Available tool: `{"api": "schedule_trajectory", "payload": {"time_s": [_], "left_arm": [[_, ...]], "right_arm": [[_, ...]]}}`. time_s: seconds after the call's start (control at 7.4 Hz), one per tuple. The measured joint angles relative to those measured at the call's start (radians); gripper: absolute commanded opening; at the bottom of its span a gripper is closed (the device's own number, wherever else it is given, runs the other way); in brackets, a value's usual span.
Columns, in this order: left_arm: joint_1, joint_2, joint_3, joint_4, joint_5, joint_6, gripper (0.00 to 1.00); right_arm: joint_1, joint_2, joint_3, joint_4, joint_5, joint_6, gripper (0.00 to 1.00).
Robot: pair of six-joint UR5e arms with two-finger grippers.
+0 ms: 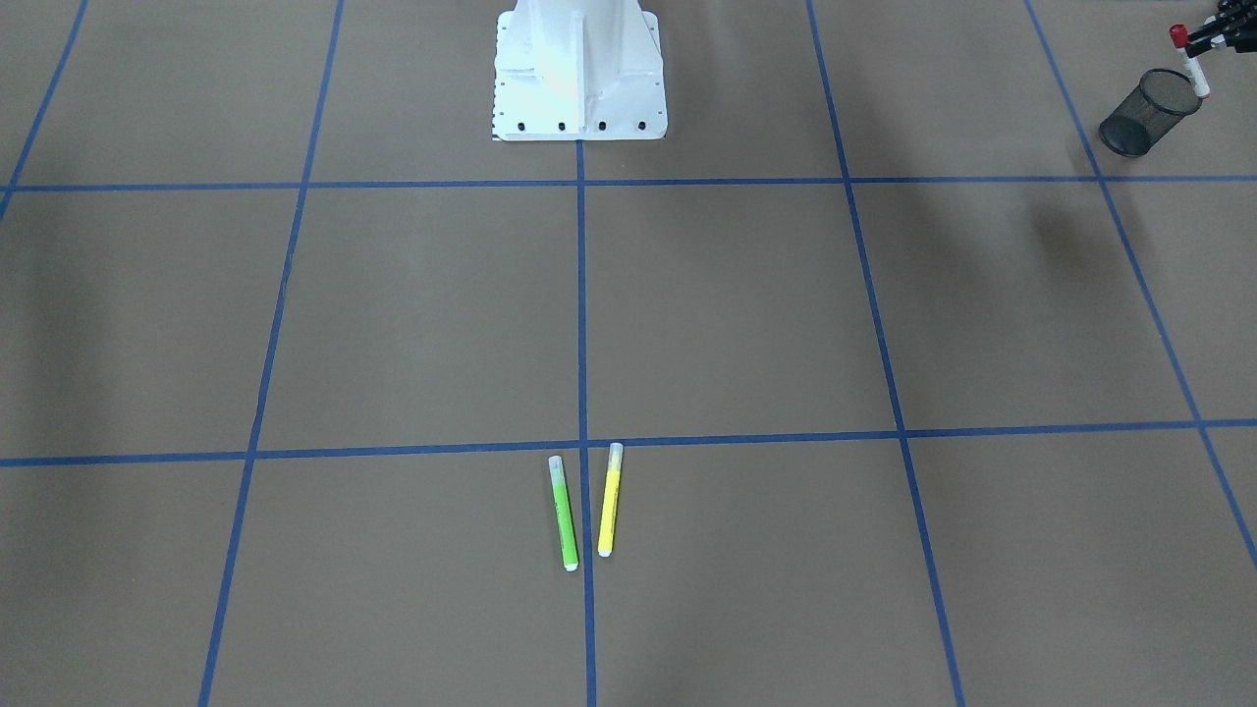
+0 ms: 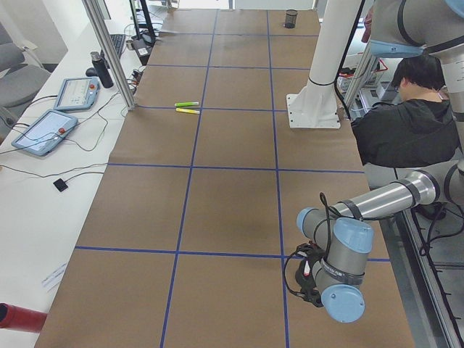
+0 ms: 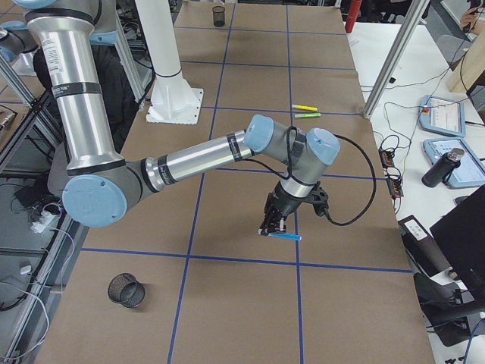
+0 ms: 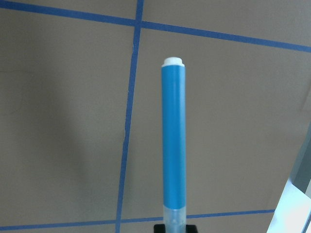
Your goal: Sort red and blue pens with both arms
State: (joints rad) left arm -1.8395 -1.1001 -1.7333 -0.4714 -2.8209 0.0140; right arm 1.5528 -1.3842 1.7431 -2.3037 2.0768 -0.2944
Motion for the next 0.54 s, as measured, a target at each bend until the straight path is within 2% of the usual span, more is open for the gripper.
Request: {"api": "schedule_trajectory", "payload": {"time_s": [0.14,0.27,0.41,0.54], "left_arm": [[0.0,0.0,0.014,0.0,-0.01,0.002,0.66],[-0.001,0.001,0.028,0.001,-0.02,0.002,0.7],[-0.001,0.003,0.035,0.003,-0.026,0.001,1.0],[-0.001,0.007,0.035,0.004,-0.029,0.001,1.0]], "right_arm": [[0.011,-0.011,0.0,0.0,0.012,-0.01,0.0],[0.02,-0.019,0.0,0.0,0.021,-0.015,0.0],[0.025,-0.023,0.0,-0.001,0.024,-0.018,0.0],[0.029,-0.028,0.0,-0.001,0.026,-0.019,0.0]]}}
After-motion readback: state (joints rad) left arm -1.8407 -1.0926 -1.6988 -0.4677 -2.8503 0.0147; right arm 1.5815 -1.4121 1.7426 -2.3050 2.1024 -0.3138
